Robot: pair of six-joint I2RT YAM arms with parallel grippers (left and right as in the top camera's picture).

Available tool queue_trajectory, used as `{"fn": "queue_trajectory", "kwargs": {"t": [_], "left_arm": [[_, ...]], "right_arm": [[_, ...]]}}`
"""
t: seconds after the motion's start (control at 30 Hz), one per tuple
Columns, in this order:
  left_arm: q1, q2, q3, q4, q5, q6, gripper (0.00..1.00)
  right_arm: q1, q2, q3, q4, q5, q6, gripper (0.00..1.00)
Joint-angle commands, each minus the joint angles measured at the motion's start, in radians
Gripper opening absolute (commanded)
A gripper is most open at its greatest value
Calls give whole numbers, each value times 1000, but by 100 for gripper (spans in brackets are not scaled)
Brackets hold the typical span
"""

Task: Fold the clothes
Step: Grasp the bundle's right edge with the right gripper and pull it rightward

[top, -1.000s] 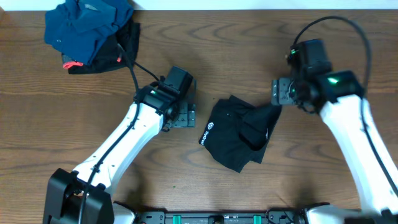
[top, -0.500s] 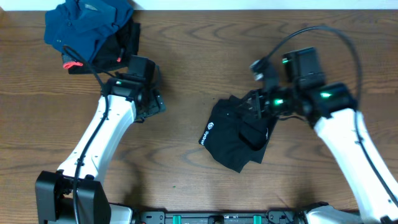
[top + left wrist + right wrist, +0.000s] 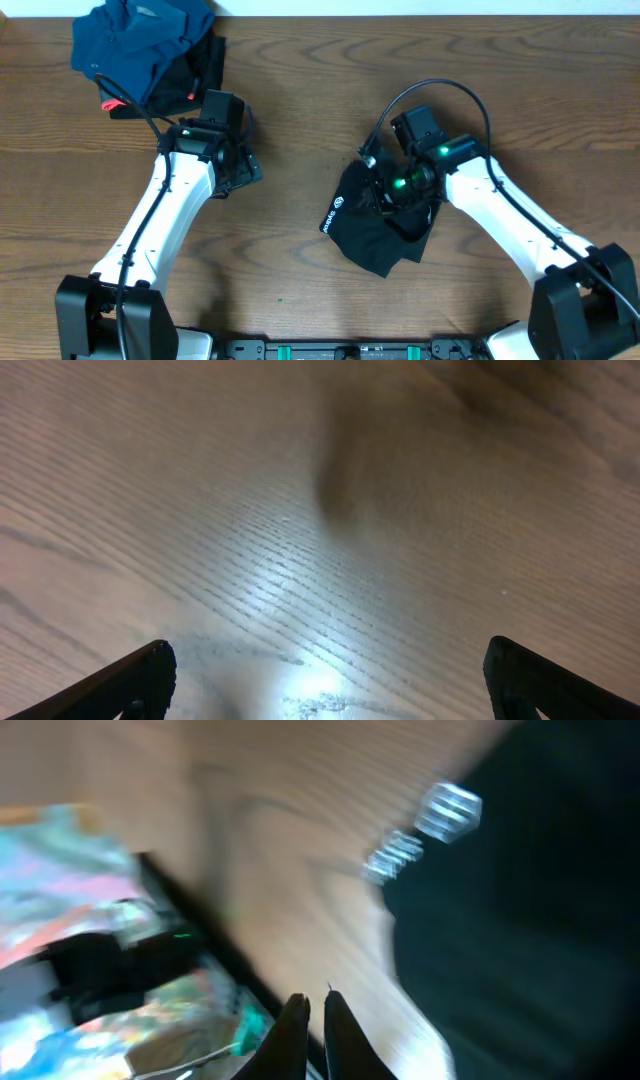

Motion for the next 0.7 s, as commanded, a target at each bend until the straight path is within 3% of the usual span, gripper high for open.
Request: {"fn": "queue_trajectory", "kwargs": {"t": [0.0, 0.27, 0.67], "left_arm": [[4, 8, -5, -6, -12, -12, 98], [4, 8, -5, -6, -12, -12, 98], [4, 8, -5, -14, -12, -12, 98]], "right_arm": [[6, 13, -2, -57, 273, 54, 9], [-37, 35, -41, -124, 570, 93, 16], [-301, 70, -158, 8, 600, 97, 12]]}}
